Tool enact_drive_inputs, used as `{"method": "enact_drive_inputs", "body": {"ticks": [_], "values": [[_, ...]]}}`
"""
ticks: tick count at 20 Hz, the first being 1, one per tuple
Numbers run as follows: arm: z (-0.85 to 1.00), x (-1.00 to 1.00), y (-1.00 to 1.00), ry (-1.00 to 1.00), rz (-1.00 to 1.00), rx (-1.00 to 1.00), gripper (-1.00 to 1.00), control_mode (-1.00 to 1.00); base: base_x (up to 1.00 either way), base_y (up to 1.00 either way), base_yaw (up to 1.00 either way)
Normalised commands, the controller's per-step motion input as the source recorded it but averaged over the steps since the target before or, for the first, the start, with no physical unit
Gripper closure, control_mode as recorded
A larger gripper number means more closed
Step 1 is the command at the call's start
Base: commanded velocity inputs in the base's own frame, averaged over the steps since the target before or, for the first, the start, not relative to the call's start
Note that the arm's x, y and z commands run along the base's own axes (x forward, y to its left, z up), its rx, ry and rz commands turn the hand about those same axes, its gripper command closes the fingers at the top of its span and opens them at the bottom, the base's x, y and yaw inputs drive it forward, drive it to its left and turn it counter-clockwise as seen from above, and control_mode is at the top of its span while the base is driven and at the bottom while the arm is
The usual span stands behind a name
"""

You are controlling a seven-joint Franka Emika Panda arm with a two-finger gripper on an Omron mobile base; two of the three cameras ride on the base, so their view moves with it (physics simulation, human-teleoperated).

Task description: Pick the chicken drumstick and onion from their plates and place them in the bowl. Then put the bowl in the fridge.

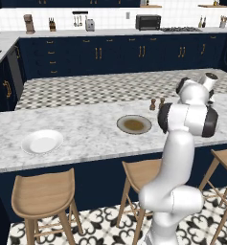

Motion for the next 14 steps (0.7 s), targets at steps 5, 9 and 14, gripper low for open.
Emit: {"method": "enact_drive_inputs", "body": {"ticks": [5, 9, 14], "values": [[0.06, -0.38, -0.25, 0.00, -0.35, 0.05, -1.00, -1.00, 0.00, 0.00, 0.00], [-0.07, 0.00, -0.27, 0.00, -0.37, 0.06, -1.00, -1.00, 0.00, 0.00, 0.00], [-0.02, 0.00, -0.26, 0.00, -0.15, 0.22, -1.00, -1.00, 0.00, 0.00, 0.00]]}}
